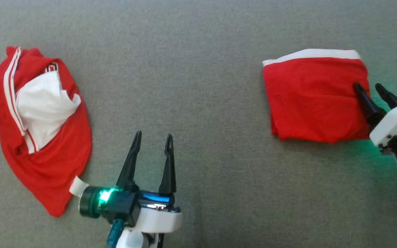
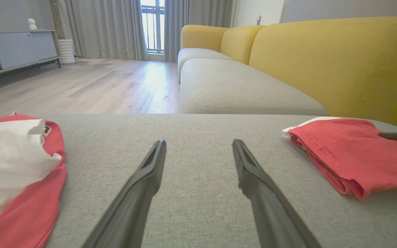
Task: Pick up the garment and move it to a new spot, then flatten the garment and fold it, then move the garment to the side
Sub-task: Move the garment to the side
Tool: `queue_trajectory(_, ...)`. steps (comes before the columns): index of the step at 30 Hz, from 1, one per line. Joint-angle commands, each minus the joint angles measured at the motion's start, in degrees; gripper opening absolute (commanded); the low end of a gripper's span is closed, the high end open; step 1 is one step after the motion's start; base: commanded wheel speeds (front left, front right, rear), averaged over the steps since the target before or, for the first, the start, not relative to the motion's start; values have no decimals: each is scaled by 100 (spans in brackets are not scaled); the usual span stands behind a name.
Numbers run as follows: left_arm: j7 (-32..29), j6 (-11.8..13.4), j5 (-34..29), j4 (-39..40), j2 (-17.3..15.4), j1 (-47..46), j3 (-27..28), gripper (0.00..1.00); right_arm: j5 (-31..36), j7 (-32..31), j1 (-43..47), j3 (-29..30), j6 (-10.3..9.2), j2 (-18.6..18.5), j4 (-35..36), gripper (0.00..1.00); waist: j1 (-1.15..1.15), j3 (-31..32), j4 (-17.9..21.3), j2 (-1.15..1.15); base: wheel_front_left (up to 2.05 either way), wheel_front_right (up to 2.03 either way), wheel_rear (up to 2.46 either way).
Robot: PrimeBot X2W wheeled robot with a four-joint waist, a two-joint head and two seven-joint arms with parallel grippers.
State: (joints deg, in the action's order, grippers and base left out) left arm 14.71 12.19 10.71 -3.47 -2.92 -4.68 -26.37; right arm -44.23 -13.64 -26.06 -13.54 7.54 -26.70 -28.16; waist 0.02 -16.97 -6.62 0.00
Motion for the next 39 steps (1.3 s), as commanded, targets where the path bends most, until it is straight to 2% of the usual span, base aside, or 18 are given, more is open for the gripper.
queue_trajectory(1,29,41,31,166,4,-159,93,100,-154,-139,-104,-39,-5,-138,93,100,-2,-69,-41,0,0,0,0)
queue_trajectory(2,29,49,42,158,4,-189,67,100,-255,-262,-137,-67,-5,-145,50,100,-2,-85,-45,0,0,0,0)
queue_trajectory(3,29,55,50,148,4,-216,45,100,-335,-361,-159,-105,-5,-155,25,92,-2,-98,-48,0,0,0,0)
queue_trajectory(5,29,70,67,128,4,-268,9,100,-488,-477,-180,-181,-5,-172,47,0,-2,-115,-50,0,0,0,0)
queue_trajectory(9,29,105,90,120,4,-343,-10,100,-549,-307,-169,-249,-5,-371,191,0,-2,-130,-25,0,0,0,0)
queue_trajectory(15,29,110,55,227,4,-406,-21,100,-106,240,-82,-277,-5,-1066,409,0,-2,-291,214,0,0,0,0)
queue_trajectory(18,29,32,30,246,4,-521,-55,100,56,429,-150,-244,-5,-1470,485,0,-2,-522,402,0,0,0,0)
queue_trajectory(19,29,32,30,246,4,-521,-55,100,56,429,-150,-244,-5,-1470,485,0,-2,-522,402,0,0,0,0)
queue_trajectory(24,29,-125,-95,218,4,-923,-131,100,118,596,-415,-85,-5,-1920,318,0,-2,-933,704,0,0,0,0)
queue_trajectory(29,29,-287,-214,132,4,-1370,-286,100,278,850,-783,-10,-5,-2160,-27,0,-2,-1235,907,0,0,0,0)
queue_trajectory(35,29,-326,-249,52,4,-1745,-386,100,517,1089,-1216,34,-5,-2375,-389,0,-2,-1458,1006,0,0,0,0)
queue_trajectory(36,29,-321,-245,43,4,-1771,-396,100,574,1146,-1274,77,-5,-2405,-473,18,-2,-1469,1012,0,0,0,0)
queue_trajectory(37,29,-317,-241,36,4,-1789,-405,100,624,1190,-1320,85,-5,-2411,-527,75,-2,-1472,1015,0,0,0,0)
queue_trajectory(38,29,-315,-234,29,4,-1796,-408,100,675,1229,-1361,96,-5,-2404,-588,100,-2,-1468,1023,0,0,0,0)
queue_trajectory(39,29,-315,-221,19,4,-1794,-406,100,835,1334,-1414,100,-5,-2412,-651,100,-2,-1451,1030,0,0,0,0)
